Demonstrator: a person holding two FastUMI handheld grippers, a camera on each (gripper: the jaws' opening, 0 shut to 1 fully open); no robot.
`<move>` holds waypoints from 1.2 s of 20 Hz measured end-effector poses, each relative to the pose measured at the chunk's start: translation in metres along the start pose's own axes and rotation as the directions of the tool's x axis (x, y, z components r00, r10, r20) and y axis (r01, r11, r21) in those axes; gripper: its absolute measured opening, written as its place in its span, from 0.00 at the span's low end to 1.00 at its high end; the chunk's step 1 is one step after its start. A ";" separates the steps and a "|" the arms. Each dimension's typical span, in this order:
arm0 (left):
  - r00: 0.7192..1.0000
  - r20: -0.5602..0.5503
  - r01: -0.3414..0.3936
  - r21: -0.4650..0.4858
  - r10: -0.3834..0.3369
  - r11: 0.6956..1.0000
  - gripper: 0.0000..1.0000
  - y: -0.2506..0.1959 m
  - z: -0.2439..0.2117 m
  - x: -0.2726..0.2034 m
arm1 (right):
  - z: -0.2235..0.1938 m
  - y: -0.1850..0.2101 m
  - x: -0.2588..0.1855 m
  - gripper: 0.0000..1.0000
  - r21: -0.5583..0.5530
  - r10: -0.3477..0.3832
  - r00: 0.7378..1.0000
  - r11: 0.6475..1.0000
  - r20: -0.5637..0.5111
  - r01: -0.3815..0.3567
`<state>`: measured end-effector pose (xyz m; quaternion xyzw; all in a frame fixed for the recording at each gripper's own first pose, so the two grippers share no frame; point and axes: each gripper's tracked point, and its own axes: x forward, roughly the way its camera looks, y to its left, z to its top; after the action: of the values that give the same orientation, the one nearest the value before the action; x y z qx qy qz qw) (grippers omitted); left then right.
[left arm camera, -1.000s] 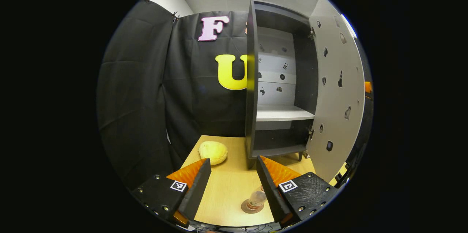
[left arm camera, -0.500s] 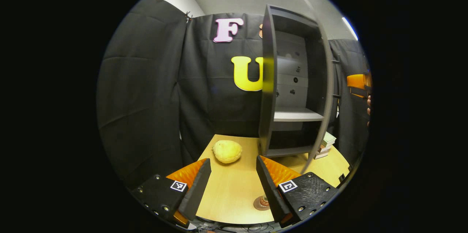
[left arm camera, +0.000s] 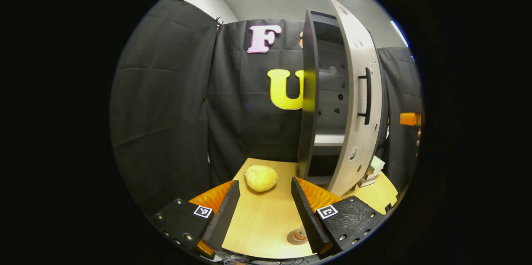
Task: Open the cabinet door with the right hand, grasp the bottle in the cabinet with the left hand and place it on the coaster, then close the cabinet door with the right hand.
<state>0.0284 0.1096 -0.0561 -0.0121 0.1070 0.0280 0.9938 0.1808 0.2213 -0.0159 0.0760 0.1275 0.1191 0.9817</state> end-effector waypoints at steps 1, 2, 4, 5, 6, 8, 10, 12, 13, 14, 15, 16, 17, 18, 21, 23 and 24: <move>1.000 0.008 0.003 0.006 -0.003 1.000 0.73 -0.012 0.009 0.000 | -0.001 -0.015 -0.004 0.98 0.002 -0.017 1.000 1.000 0.002 0.017; 1.000 0.015 0.003 0.013 -0.004 1.000 0.73 -0.027 0.018 0.001 | -0.002 -0.032 -0.007 0.98 -0.002 -0.034 0.999 0.999 0.003 0.034; 1.000 0.031 -0.001 0.016 0.000 1.000 0.73 -0.055 0.034 0.000 | -0.002 -0.068 -0.010 0.98 -0.001 -0.078 0.997 0.997 0.002 0.078; 0.999 0.044 -0.001 0.011 0.001 1.000 0.73 -0.071 0.040 -0.001 | 0.002 -0.087 -0.008 0.98 0.006 -0.094 0.995 0.996 0.013 0.094; 0.998 0.053 -0.012 0.001 0.012 1.000 0.73 -0.084 0.048 -0.002 | 0.006 -0.103 -0.007 0.98 0.011 -0.102 0.994 0.995 0.025 0.102; 0.997 0.066 -0.029 -0.029 0.030 0.999 0.73 -0.109 0.054 -0.007 | 0.009 -0.129 -0.007 0.98 0.009 -0.110 0.993 0.994 0.029 0.110; 0.996 0.080 -0.037 -0.059 0.042 0.998 0.73 -0.128 0.059 -0.011 | 0.015 -0.148 -0.007 0.98 0.006 -0.120 0.992 0.993 0.048 0.120; 0.993 0.092 -0.064 -0.066 0.070 0.996 0.72 -0.135 0.064 -0.013 | 0.016 -0.154 -0.007 0.98 -0.009 -0.100 0.993 0.995 0.067 0.101; 0.991 0.102 -0.077 -0.061 0.083 0.995 0.72 -0.139 0.068 -0.015 | 0.014 -0.156 -0.006 0.98 -0.025 -0.091 0.993 0.995 0.074 0.093; 0.990 0.110 -0.087 -0.052 0.092 0.995 0.72 -0.141 0.072 -0.016 | 0.014 -0.158 -0.006 0.98 -0.038 -0.085 0.993 0.995 0.080 0.088; 0.989 0.115 -0.092 -0.040 0.096 0.995 0.72 -0.144 0.073 -0.016 | 0.014 -0.158 -0.007 0.98 -0.041 -0.072 0.994 0.996 0.087 0.076; 0.988 0.117 -0.100 -0.030 0.103 0.995 0.72 -0.142 0.073 -0.017 | 0.011 -0.154 -0.007 0.98 -0.037 -0.052 0.995 0.998 0.088 0.056; 0.988 0.115 -0.103 -0.026 0.106 0.994 0.72 -0.143 0.073 -0.016 | 0.009 -0.152 -0.007 0.98 -0.034 -0.044 0.996 0.998 0.082 0.047; 0.988 0.116 -0.097 -0.028 0.100 0.995 0.72 -0.143 0.073 -0.014 | 0.007 -0.152 -0.007 0.98 -0.032 -0.046 0.996 0.998 0.079 0.049; 0.989 0.130 -0.072 -0.016 0.074 0.997 0.72 -0.141 0.079 -0.006 | 0.002 -0.144 -0.007 0.98 -0.018 -0.064 0.995 0.998 0.076 0.065; 0.990 0.131 -0.060 0.001 0.059 0.998 0.72 -0.131 0.078 0.000 | -0.003 -0.135 -0.006 0.98 -0.013 -0.083 0.994 0.996 0.066 0.084; 0.991 0.128 -0.047 0.005 0.046 0.999 0.72 -0.127 0.076 0.004 | -0.006 -0.131 -0.006 0.98 -0.015 -0.090 0.994 0.996 0.062 0.091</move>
<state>0.0554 -0.0147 0.0196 -0.0040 0.0434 0.0512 0.9977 0.2015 0.0949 -0.0433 0.0650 0.0995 0.0731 0.9902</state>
